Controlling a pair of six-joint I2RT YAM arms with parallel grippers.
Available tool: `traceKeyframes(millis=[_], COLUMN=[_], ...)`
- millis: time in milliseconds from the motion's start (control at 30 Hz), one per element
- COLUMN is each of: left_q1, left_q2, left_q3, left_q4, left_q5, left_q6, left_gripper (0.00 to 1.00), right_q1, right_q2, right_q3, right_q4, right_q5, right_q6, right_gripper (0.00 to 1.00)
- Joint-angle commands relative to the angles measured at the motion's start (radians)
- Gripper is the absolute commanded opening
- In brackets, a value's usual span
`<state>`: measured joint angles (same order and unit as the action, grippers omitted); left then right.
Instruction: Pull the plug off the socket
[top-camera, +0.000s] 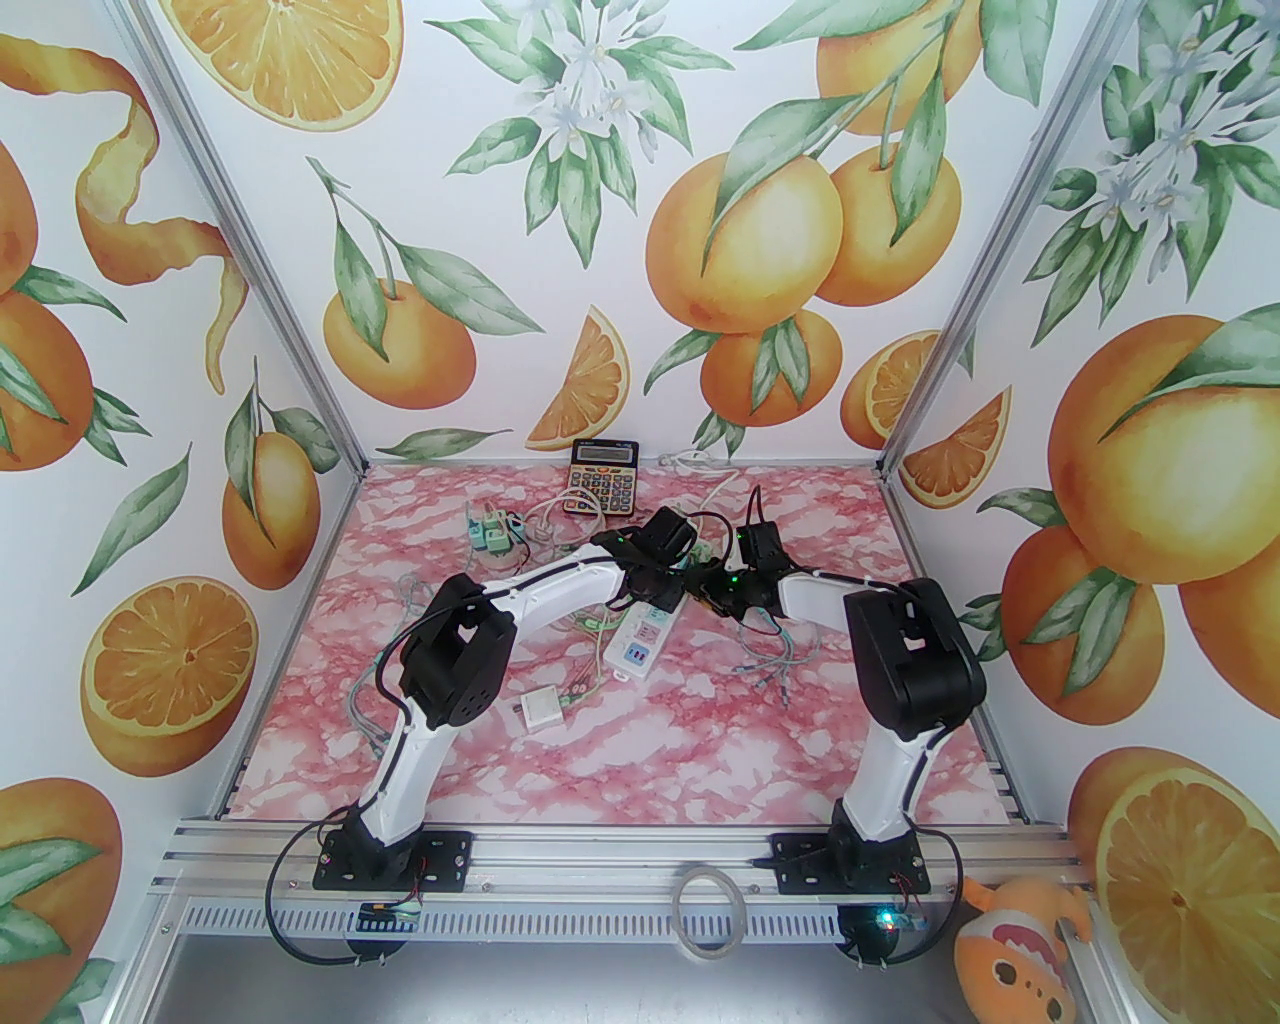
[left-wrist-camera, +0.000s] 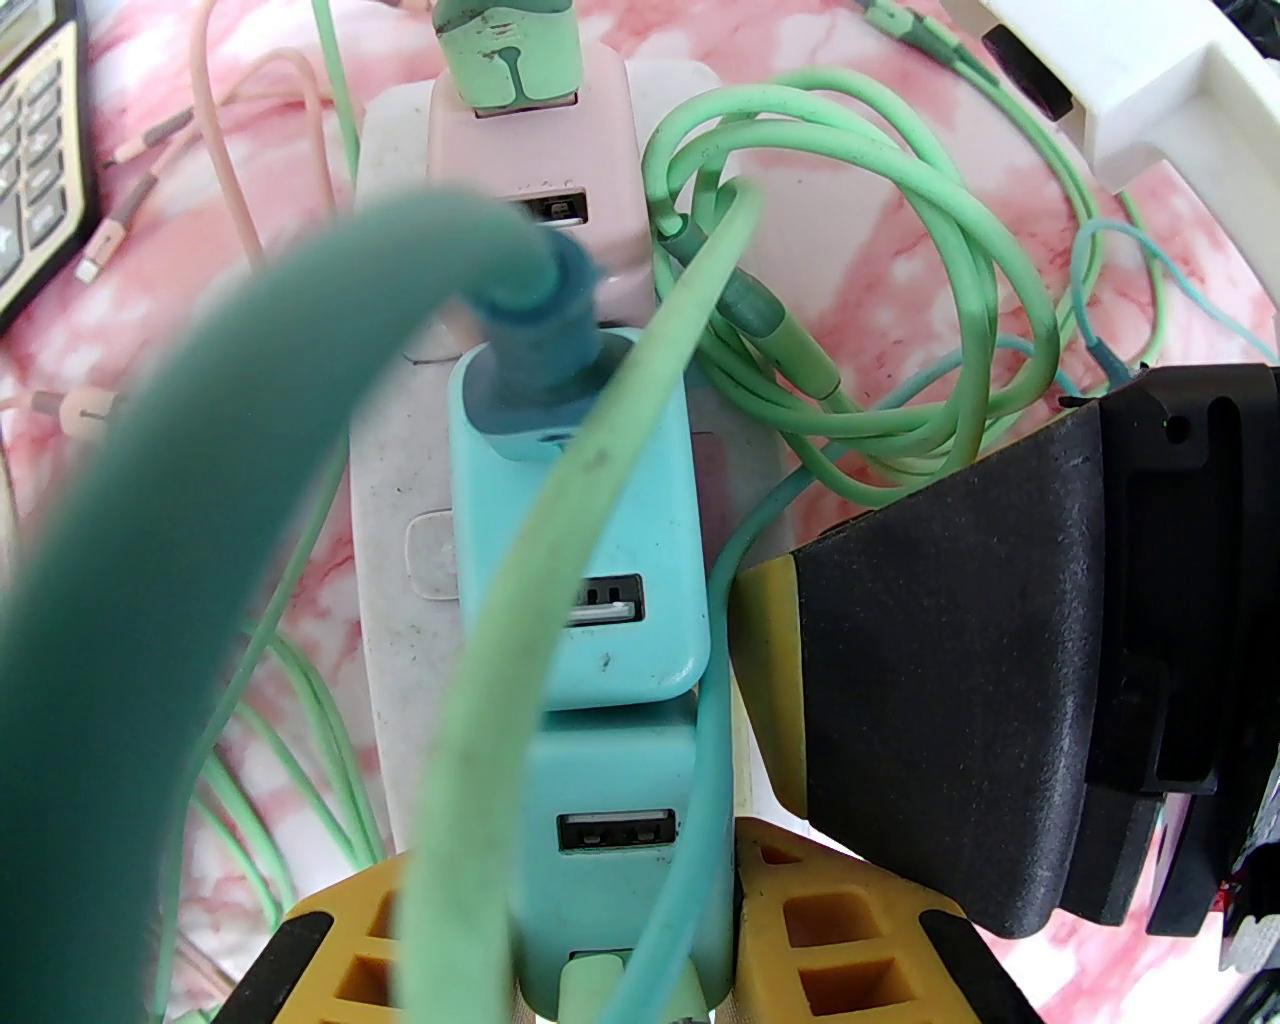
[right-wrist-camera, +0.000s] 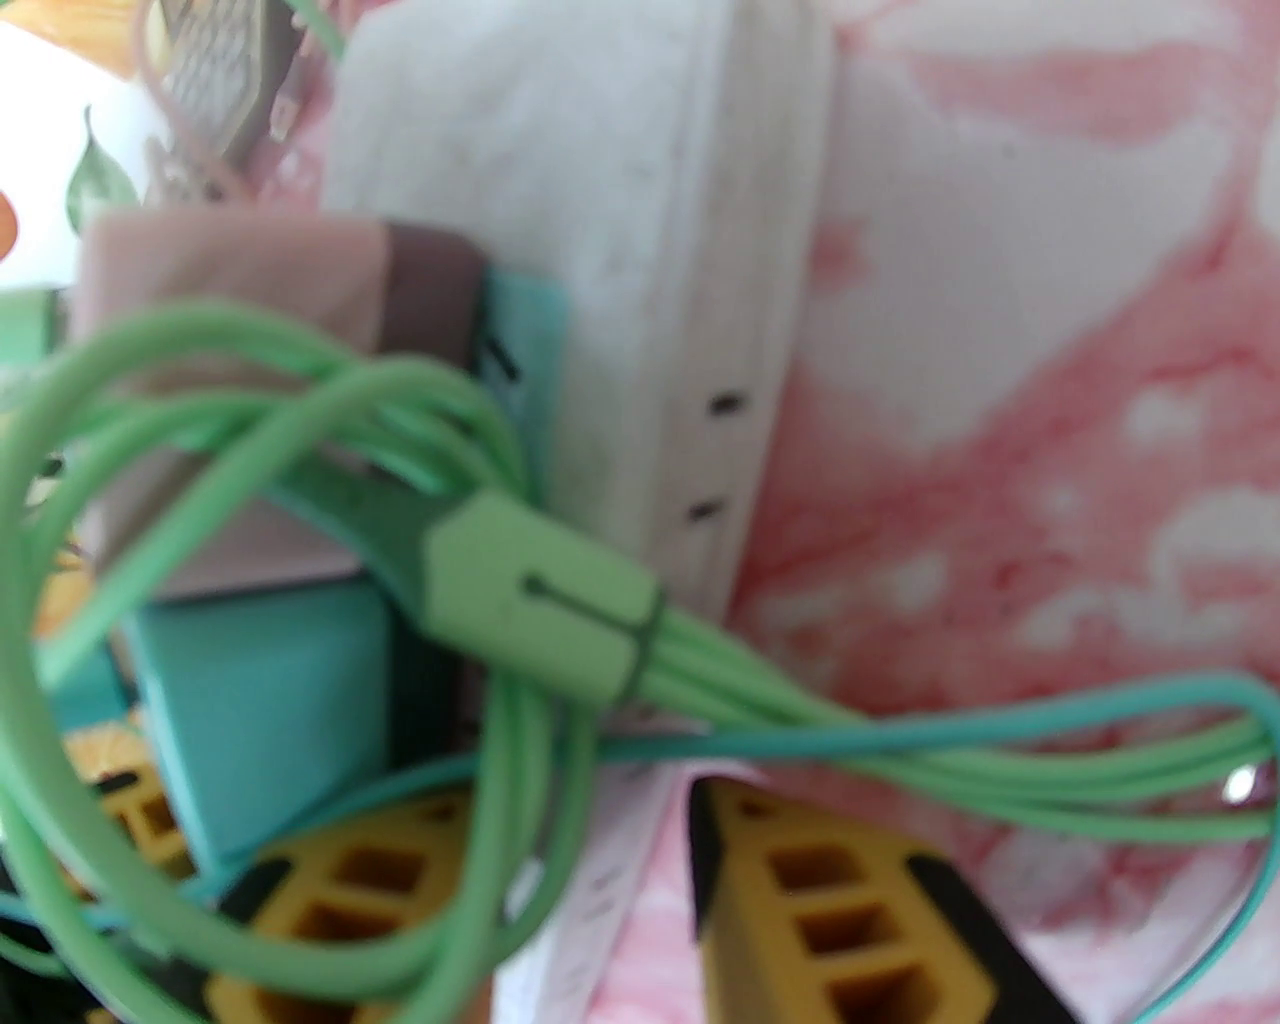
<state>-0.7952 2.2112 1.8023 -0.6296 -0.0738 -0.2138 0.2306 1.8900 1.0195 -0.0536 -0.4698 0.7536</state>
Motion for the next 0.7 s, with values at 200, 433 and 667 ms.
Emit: traceKeyframes(millis=[200,433,667], left_q1=[0.01,0.009,0.01], left_q2=[-0.032,-0.048,-0.099], left_q3=[0.123,0.12,0.092], left_q4=[-0.057,-0.089,-0.115], left_q5=[0.071,0.051,0.01], left_q6=[-0.009,-0.002,0.022], left_gripper=[0.23,0.22,0.22], right_q1=[-0.003,-0.003,-0.003], right_q2=[0.063,0.05,-0.01], right_q3=[-0.018,-0.016,-0.016], right_q4=[-0.092,-0.099,-0.095], right_q5=[0.126,0.13,0.118], right_q6=[-0.054,-0.059,-0.062], right_gripper=[0.34,0.34,0.37])
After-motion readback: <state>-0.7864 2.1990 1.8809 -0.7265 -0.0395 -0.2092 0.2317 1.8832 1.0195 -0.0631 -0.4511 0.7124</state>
